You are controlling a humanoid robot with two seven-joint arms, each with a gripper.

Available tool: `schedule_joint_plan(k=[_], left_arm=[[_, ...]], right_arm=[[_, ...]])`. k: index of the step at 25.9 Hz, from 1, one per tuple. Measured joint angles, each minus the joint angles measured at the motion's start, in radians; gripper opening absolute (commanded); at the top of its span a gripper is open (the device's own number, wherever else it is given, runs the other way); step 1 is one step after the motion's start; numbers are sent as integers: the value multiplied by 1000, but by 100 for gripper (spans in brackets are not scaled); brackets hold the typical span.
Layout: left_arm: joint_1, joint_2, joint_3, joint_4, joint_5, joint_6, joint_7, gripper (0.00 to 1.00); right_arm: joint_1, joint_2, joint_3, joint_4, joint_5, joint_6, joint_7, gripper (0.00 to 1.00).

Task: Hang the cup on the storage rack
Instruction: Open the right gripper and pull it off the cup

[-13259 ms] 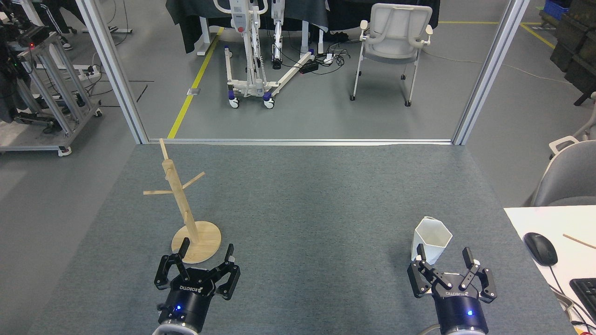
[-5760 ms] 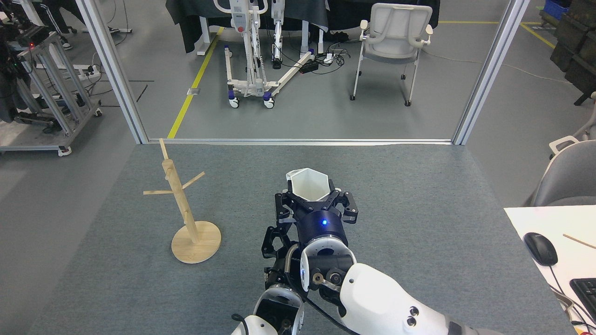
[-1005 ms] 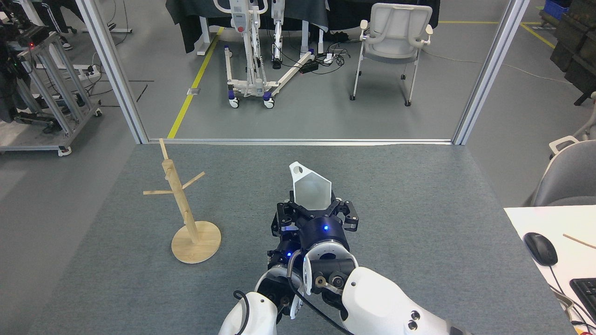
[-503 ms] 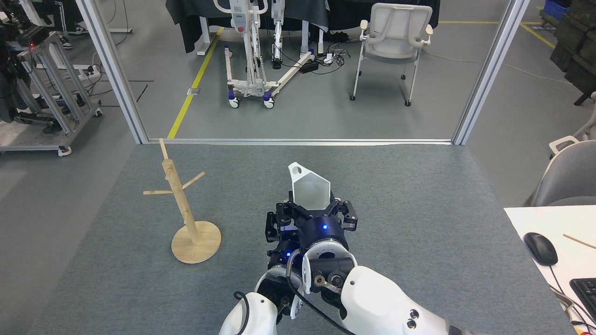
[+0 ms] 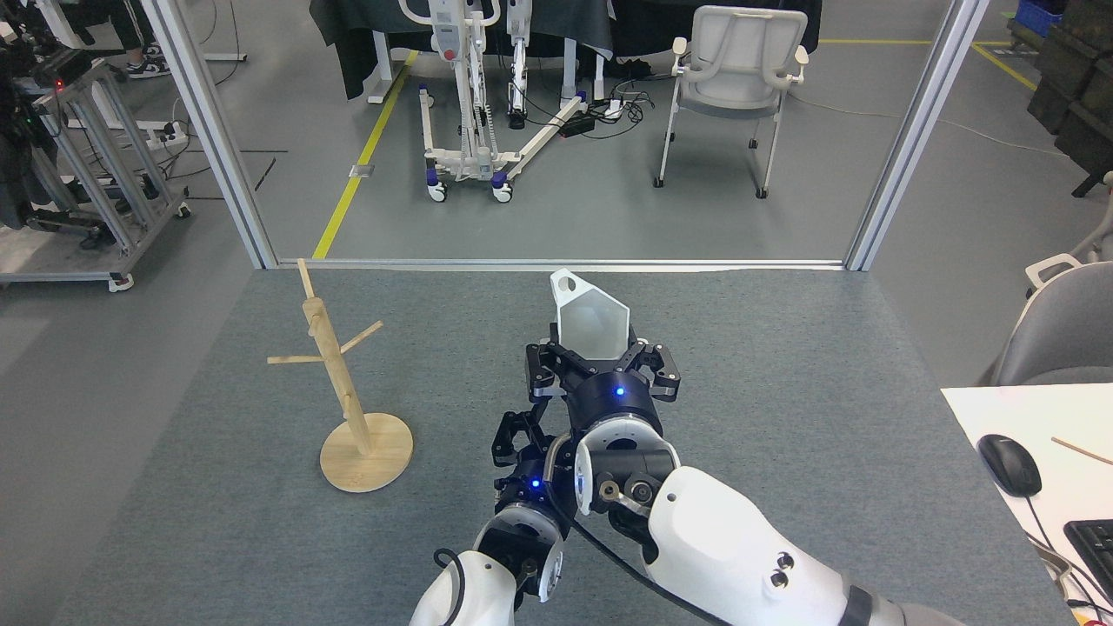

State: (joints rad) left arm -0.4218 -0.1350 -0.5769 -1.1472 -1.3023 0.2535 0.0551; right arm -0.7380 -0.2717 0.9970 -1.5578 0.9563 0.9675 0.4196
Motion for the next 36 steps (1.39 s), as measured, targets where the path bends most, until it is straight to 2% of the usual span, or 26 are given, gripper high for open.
schedule_joint_plan(k=[6, 14, 21, 28, 36], left_arm=[[6, 1, -5, -6, -1, -2, -21, 99], [27, 0, -7, -26, -3, 2, -14, 98], [9, -1, -7, -14, -14, -33, -89, 98], [-12, -3, -8, 5, -17, -45, -207, 98], [-20, -3, -5, 6, -16, -58, -238, 98]], right_arm=[[-3, -13, -50, -10, -1, -30, 121, 10], [-43, -32, -158, -10, -5, -108, 409, 10], [-53, -38, -214, -8, -70, -182, 591, 10], [-54, -40, -228, -8, -84, -198, 646, 10], [-44, -50, -228, -7, -86, -195, 650, 10]])
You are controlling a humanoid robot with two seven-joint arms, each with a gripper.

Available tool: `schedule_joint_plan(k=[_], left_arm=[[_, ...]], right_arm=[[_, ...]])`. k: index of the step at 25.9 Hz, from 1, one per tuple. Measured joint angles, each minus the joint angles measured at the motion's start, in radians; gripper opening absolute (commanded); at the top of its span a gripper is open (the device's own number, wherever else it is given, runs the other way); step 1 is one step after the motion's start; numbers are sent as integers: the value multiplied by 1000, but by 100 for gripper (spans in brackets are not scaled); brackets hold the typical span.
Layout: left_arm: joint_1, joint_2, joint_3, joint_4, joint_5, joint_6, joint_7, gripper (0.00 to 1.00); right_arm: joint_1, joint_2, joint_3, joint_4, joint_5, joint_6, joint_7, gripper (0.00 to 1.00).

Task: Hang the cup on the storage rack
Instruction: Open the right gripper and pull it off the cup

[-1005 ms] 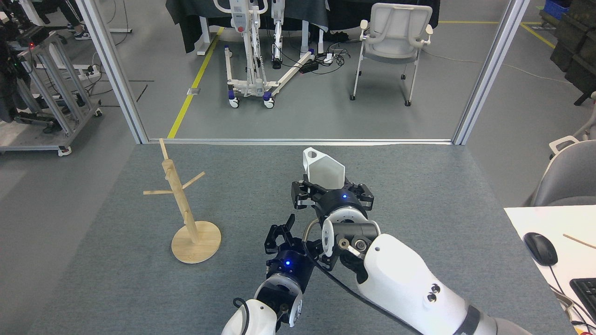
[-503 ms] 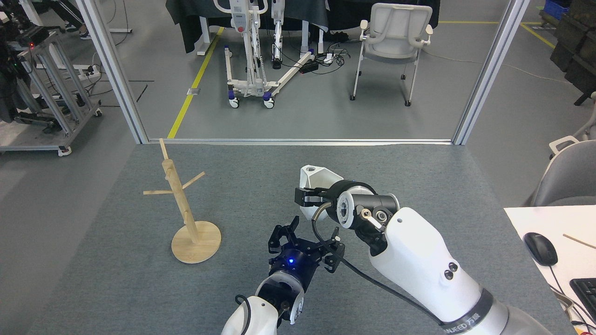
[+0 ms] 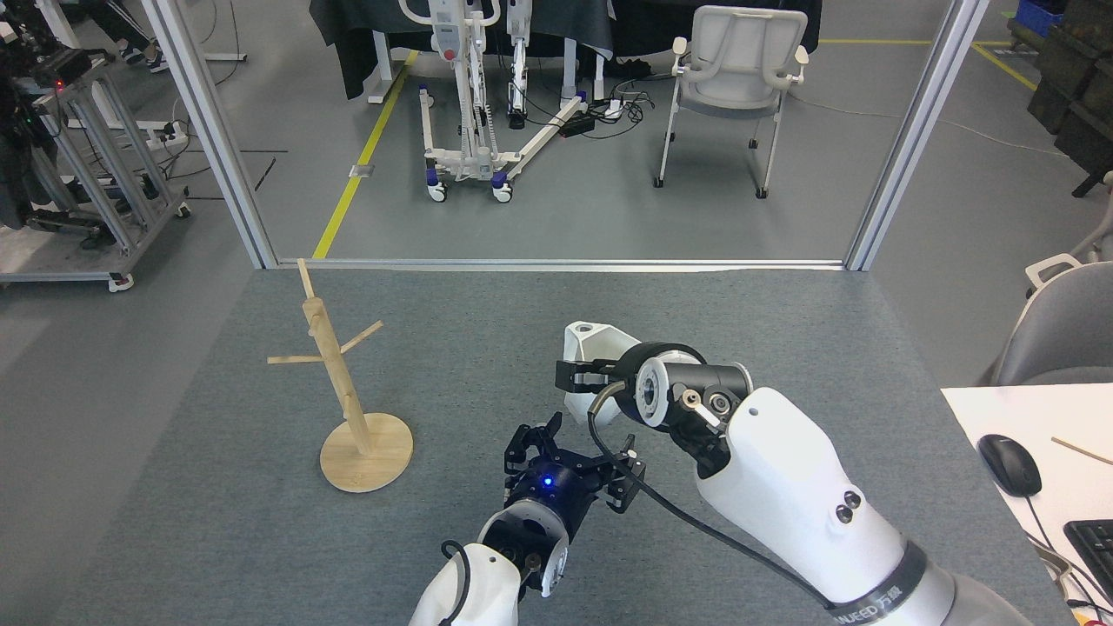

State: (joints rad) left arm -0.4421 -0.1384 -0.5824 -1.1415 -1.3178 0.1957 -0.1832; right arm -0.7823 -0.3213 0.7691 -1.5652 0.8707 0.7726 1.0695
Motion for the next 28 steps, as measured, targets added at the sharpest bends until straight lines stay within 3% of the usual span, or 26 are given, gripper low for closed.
schedule_joint_plan(k=[3, 9, 14, 15, 20, 28], left_arm=[[-3, 0, 6, 0, 6, 1, 27, 98], [-5, 0, 11, -4, 17, 8, 191, 98], [-6, 0, 11, -6, 19, 5, 201, 97], [-7, 1, 11, -4, 21, 5, 201, 95], [-13, -2, 11, 9, 43, 10, 217, 62], [-30, 0, 11, 25, 52, 7, 198, 49]], right_arm=[[2, -1, 0, 0, -1, 1, 8, 10], [2, -3, -1, -1, -3, -2, 48, 9], [3, -3, 0, -1, -24, -2, 65, 9], [3, -1, 0, -1, -28, -2, 70, 9], [4, 6, 6, 0, -34, 1, 75, 8], [13, 18, 12, 0, -35, 1, 52, 9]])
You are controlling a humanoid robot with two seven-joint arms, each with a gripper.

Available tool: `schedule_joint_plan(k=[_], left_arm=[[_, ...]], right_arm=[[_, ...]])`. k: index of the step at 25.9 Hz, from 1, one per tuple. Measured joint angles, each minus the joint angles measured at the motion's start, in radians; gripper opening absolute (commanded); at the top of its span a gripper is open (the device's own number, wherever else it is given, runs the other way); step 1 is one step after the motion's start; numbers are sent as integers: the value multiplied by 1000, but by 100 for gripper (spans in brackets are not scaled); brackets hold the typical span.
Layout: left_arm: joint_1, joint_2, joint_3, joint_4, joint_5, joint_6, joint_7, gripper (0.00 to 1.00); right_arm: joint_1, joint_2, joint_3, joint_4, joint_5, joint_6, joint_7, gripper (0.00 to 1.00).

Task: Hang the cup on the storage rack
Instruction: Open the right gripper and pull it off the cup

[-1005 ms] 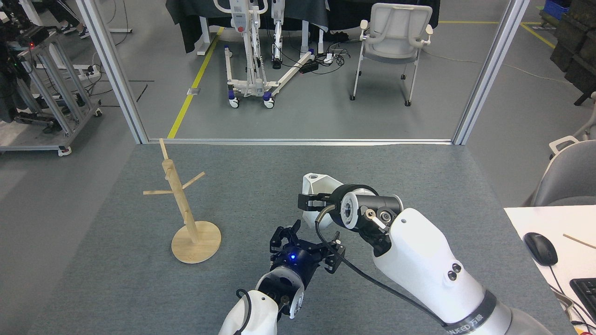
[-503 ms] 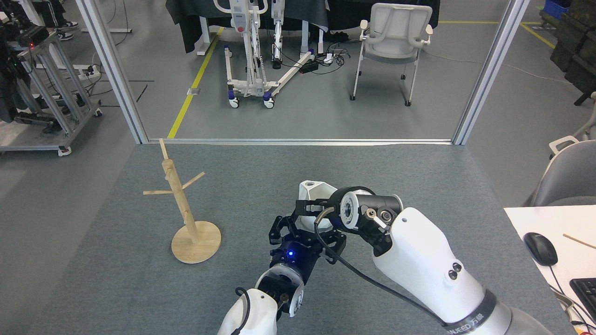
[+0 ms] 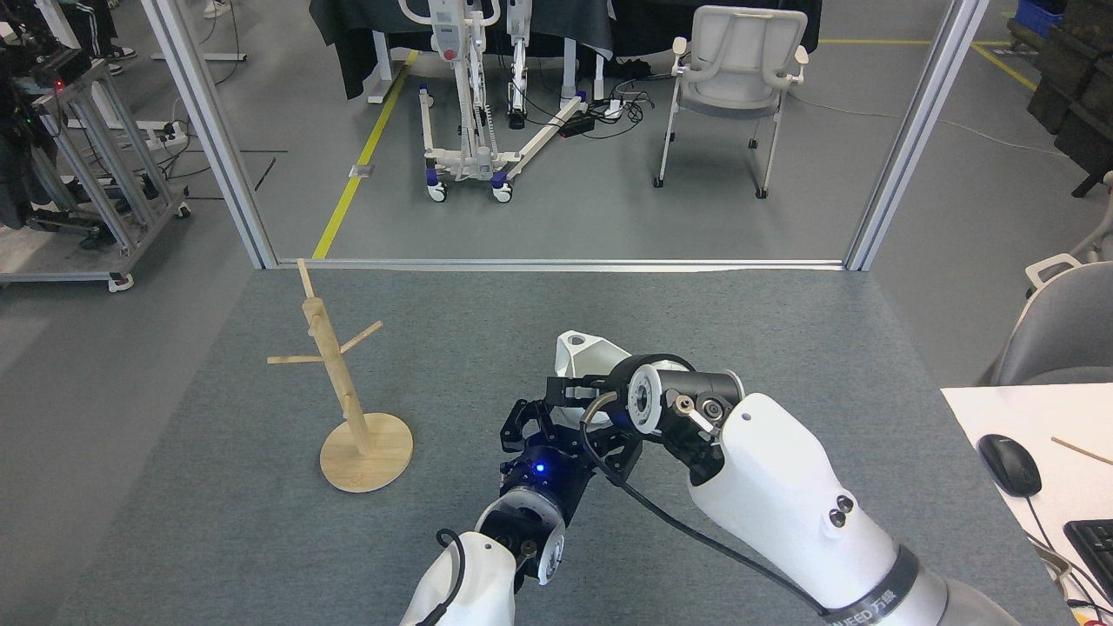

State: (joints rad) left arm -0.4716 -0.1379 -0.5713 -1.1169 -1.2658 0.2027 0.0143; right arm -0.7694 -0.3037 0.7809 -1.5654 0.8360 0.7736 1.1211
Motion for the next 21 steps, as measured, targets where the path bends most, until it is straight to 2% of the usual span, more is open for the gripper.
schedule_joint_plan(k=[2, 5, 7, 9, 14, 15, 18, 21], left_arm=[[0, 0, 0, 0, 0, 0, -6, 42], [0, 1, 0, 0, 0, 0, -8, 35], [0, 1, 0, 0, 0, -2, -10, 34], [1, 1, 0, 0, 0, -3, -11, 34], [2, 2, -1, -3, 0, -5, -12, 30], [2, 2, -1, -4, 0, -5, -12, 30], [1, 2, 0, -6, 0, -4, -6, 30], [2, 2, -1, -8, -1, -11, -2, 29]], right_arm=[[1, 0, 1, 0, 0, -1, -1, 10], [2, 0, 1, 0, 0, -3, -1, 21], [2, 0, 1, 0, 0, -5, -1, 46], [2, 0, 1, 0, 0, -7, -1, 58], [1, -1, 2, 0, 1, -9, -1, 95], [1, -1, 2, -1, 1, -9, -2, 98], [-1, 1, 4, -5, 1, -26, 29, 99], [-7, 2, 2, -10, 3, -49, -7, 99]])
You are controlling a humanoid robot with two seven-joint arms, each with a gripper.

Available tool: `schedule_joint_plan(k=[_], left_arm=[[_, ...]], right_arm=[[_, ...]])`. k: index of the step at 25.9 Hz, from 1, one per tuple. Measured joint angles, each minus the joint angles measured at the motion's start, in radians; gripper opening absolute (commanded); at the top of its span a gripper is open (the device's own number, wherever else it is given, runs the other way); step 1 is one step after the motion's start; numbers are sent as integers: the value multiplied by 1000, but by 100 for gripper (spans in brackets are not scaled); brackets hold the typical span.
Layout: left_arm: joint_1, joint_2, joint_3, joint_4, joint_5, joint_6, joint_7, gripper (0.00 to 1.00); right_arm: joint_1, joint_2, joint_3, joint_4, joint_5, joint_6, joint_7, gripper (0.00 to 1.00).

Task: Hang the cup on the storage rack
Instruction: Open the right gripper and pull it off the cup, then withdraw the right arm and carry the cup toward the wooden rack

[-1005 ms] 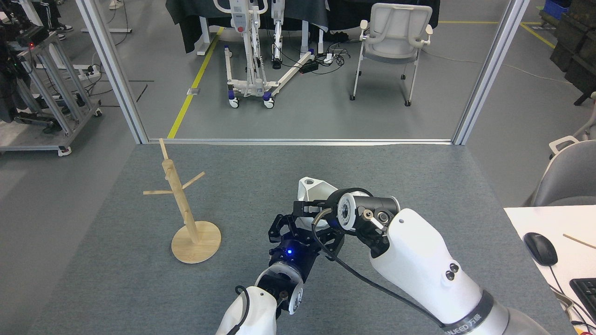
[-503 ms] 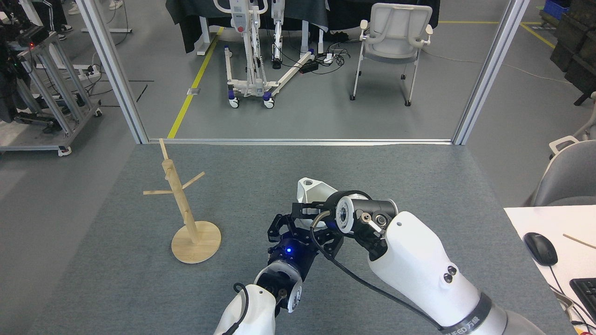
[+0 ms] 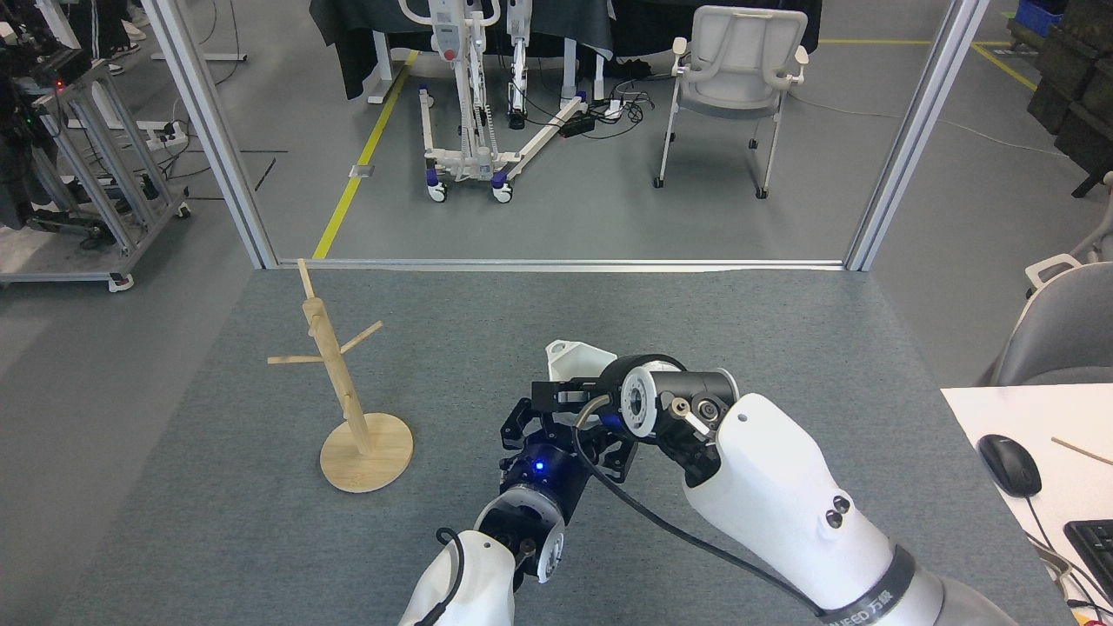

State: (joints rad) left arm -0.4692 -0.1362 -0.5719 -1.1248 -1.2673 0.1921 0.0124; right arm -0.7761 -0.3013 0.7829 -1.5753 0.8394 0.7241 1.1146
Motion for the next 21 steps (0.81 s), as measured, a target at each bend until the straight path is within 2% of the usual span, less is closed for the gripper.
schedule_joint_plan(k=[13, 17, 21], left_arm=[[6, 1, -2, -16, -6, -13, 1, 26], [8, 3, -3, -26, -7, -16, 16, 24], [8, 3, -3, -42, -8, -17, 55, 24]], right_arm=[[-14, -5, -23, -56, 10, -41, -69, 99], [-38, -10, -68, -65, 22, -43, -186, 99], [-47, -39, -118, -60, 26, -45, -381, 99]])
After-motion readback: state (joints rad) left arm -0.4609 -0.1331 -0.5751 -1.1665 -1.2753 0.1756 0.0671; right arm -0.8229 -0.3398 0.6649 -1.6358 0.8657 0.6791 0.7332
